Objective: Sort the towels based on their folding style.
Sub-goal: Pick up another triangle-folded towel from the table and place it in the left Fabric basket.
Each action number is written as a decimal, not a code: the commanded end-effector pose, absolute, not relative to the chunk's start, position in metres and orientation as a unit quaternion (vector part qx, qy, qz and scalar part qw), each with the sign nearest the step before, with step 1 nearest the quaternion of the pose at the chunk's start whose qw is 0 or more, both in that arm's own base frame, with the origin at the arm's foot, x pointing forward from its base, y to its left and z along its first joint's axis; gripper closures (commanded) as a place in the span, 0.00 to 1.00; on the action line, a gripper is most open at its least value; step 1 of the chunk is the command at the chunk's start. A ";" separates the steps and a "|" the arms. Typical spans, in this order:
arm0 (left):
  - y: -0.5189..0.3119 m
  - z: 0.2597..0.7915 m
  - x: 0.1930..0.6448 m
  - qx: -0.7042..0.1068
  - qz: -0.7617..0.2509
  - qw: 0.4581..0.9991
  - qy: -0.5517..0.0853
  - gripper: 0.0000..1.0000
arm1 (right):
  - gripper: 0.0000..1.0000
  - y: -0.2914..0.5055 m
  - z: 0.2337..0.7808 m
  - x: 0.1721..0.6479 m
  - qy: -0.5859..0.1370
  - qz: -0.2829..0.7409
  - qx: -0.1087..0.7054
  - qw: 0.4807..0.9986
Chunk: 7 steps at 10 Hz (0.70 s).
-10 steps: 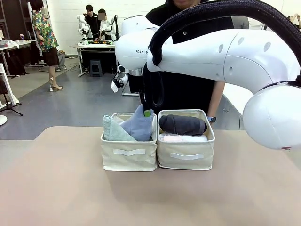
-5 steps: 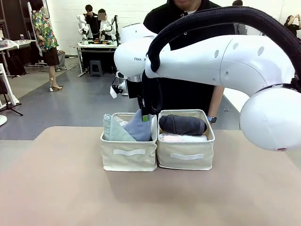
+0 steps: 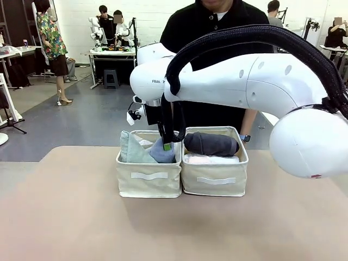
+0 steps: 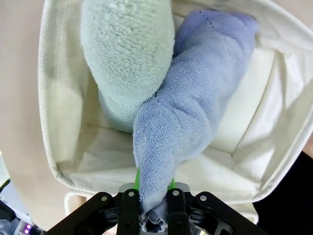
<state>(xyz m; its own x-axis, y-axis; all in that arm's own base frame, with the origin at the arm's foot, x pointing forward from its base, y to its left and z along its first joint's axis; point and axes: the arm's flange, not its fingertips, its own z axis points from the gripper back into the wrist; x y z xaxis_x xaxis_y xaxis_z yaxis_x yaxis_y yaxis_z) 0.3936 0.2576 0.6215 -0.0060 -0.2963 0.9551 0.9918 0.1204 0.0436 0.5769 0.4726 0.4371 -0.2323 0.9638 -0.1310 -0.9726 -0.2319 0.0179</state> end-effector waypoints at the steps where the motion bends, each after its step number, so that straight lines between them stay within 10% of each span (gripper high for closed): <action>1: 0.257 0.621 0.391 -0.374 -0.543 0.597 -0.457 0.00 | 0.83 0.481 0.439 0.583 0.045 0.790 -0.037 0.610; 4: 0.257 0.621 0.391 -0.374 -0.543 0.597 -0.457 0.00 | 0.00 0.482 0.440 0.582 0.043 0.792 -0.034 0.607; 7: 0.257 0.621 0.391 -0.374 -0.543 0.597 -0.457 0.00 | 0.00 0.481 0.441 0.582 0.046 0.791 -0.031 0.609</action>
